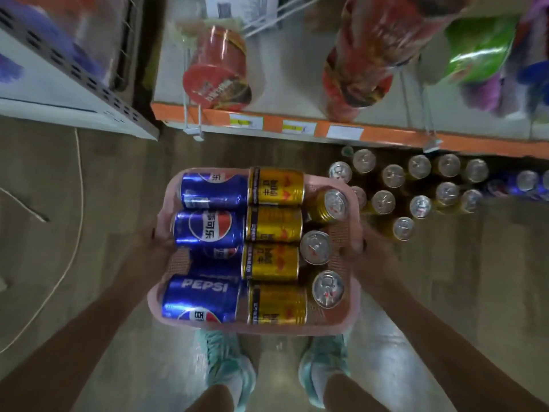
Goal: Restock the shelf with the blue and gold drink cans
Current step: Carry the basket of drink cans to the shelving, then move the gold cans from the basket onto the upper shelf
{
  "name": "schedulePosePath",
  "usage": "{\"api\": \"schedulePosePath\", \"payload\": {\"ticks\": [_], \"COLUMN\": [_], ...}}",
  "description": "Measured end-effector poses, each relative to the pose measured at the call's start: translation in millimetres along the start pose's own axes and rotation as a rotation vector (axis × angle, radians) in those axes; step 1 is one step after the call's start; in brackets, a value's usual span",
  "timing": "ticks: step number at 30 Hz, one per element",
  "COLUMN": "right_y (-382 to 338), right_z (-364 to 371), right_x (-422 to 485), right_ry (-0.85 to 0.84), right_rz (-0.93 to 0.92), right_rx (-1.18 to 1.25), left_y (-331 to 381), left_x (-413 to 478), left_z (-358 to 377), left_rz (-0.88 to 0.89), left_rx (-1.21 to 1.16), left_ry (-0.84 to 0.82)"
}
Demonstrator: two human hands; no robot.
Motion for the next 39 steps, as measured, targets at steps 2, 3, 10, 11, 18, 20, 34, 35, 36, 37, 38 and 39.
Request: {"api": "schedulePosePath", "payload": {"ticks": [2, 3, 10, 11, 18, 20, 34, 35, 36, 37, 38, 39], "right_y": [0, 2, 4, 4, 5, 6, 1, -3, -7, -14, -23, -33], "right_z": [22, 32, 79, 83, 97, 97, 93, 92, 90, 85, 80, 74], "right_x": [23, 34, 113, 123, 156, 161, 157, 151, 145, 138, 132, 126], "right_ry": [0.027, 0.040, -0.008, 0.013, 0.085, 0.105, -0.021, -0.051, -0.060, -0.045, 0.013, 0.093], "right_rz": [-0.016, -0.026, -0.055, -0.049, -0.051, -0.066, -0.096, -0.124, -0.165, -0.216, -0.282, -0.354], "right_rx": [-0.011, -0.019, -0.061, -0.058, -0.057, -0.034, -0.400, -0.453, -0.504, -0.569, -0.645, -0.721], "left_y": [-15, -24, -60, -61, -87, -107, -76, -73, -67, -58, -43, -26], "left_x": [29, 42, 115, 122, 188, 205, 165, 155, 144, 134, 124, 114], "left_z": [14, 19, 45, 48, 60, 66, 55, 53, 51, 51, 49, 50], "left_rz": [0.022, 0.035, 0.033, 0.052, 0.148, 0.176, 0.197, 0.198, 0.218, 0.286, 0.377, 0.489], "left_rx": [0.047, 0.058, 0.031, 0.006, -0.106, -0.167, 0.008, 0.013, 0.061, 0.123, 0.178, 0.215], "left_ry": [0.004, 0.007, 0.031, 0.034, 0.010, 0.003, 0.130, 0.188, 0.248, 0.307, 0.362, 0.404]}}
Point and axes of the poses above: each hand's wrist, its own x-axis towards the middle knuckle, its own z-axis out of the palm, y = z × x, the point moved 6 cm from there along x, towards the middle knuckle, and after that the axes turned 2 degrees about y, right-handed, at the moved point
